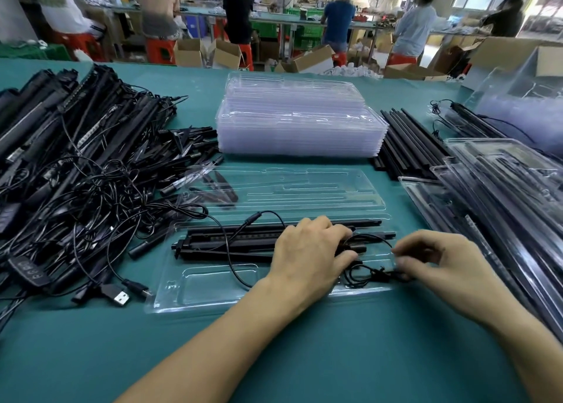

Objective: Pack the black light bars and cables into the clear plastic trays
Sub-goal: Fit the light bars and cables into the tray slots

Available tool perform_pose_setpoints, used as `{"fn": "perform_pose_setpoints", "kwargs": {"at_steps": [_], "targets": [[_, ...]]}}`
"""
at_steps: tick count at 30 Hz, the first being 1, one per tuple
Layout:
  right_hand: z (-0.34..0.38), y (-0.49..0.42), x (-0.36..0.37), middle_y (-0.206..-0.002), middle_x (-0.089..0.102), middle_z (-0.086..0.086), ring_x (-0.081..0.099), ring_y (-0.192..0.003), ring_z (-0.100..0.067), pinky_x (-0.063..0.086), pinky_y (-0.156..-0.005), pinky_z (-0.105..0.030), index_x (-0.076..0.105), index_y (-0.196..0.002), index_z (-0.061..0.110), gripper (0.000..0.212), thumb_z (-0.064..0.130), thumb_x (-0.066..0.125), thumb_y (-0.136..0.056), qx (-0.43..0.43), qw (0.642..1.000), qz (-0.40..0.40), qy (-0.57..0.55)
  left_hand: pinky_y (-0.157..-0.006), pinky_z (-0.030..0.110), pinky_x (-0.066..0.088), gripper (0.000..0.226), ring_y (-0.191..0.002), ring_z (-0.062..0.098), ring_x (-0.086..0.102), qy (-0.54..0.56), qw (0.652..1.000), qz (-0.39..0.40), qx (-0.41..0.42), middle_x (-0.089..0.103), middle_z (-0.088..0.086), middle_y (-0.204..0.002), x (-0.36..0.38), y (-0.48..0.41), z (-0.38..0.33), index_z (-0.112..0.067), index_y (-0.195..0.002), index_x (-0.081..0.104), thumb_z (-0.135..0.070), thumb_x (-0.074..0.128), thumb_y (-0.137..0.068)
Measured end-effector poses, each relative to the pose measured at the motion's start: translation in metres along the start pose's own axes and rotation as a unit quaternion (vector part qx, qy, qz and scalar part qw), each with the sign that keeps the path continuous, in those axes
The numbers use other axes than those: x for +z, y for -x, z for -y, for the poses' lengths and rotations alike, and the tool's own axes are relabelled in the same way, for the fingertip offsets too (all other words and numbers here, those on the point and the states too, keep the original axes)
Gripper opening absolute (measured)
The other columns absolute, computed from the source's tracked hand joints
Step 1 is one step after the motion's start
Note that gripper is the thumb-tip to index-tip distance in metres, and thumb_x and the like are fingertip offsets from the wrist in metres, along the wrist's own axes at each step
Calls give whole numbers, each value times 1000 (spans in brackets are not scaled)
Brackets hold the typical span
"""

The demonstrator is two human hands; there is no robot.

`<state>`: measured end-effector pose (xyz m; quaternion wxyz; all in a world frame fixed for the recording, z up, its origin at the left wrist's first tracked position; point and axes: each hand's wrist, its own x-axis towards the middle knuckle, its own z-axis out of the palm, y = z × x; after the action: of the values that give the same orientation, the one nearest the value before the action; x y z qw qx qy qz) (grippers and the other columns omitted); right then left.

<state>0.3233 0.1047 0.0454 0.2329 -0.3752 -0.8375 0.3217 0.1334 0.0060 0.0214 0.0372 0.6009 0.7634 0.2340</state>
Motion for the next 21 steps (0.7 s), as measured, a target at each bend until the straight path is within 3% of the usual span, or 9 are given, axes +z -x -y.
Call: {"fn": "perform_pose_setpoints", "kwargs": {"at_steps": [1,3,5,7,8,14,17,21], "targets": [[1,-2,2,-80,71,5,64,-65,-6,50,-71,-16,73,-93,24,20,7,75,-82,-12,999,-20,34,-91,35,43,45,-110,20,55,2,1000,7,0,62,-5,-115,0,-1,1,-34,-131,59,-58,53,-93],[2,-6,12,-100,62,9,56,-71,-4,40,-74,-11,63,-125,22,38,20,70,-88,-23,993,-2,112,-92,36,43,49,-111,21,54,4,1000,10,-1,61,-4,-116,1,-2,2,-33,-133,58,-59,54,-92],[2,-9,20,-119,51,5,51,-100,-7,33,-91,-16,45,-144,17,53,29,59,-95,-11,984,51,170,-92,35,43,46,-111,20,54,14,1000,8,6,62,-4,-116,1,-1,2,-32,-129,61,-58,56,-92],[3,-9,24,-128,46,2,46,-121,-14,30,-102,-21,43,-146,17,51,32,51,-99,-1,976,76,202,-91,35,44,40,-111,20,54,28,999,4,23,63,-4,-115,1,0,1,-31,-122,66,-55,59,-91],[2,-8,25,-128,47,2,45,-123,-15,30,-103,-22,46,-144,17,48,31,51,-99,-3,975,78,209,-91,34,45,39,-111,19,54,34,999,5,31,64,-5,-114,1,0,1,-30,-119,68,-55,60,-91],[2,2,22,-101,55,8,53,-97,-12,36,-89,-24,69,-121,21,29,29,61,-94,-16,982,39,186,-101,37,43,46,-117,18,53,57,994,44,80,64,-4,-122,-1,-1,2,-29,-126,65,-56,61,-90],[5,5,23,-101,53,10,48,-103,-13,35,-92,-27,66,-122,25,48,54,45,-91,-13,981,26,191,-103,38,44,43,-121,19,55,94,987,53,115,64,-1,-129,-6,2,5,-24,-133,61,-45,59,-96],[12,7,27,-120,52,17,43,-118,-10,31,-97,-34,54,-128,42,67,82,37,-77,-44,974,36,217,-107,36,42,51,-129,18,51,116,976,93,158,58,-1,-140,-11,9,15,-22,-145,48,-30,59,-97]]}}
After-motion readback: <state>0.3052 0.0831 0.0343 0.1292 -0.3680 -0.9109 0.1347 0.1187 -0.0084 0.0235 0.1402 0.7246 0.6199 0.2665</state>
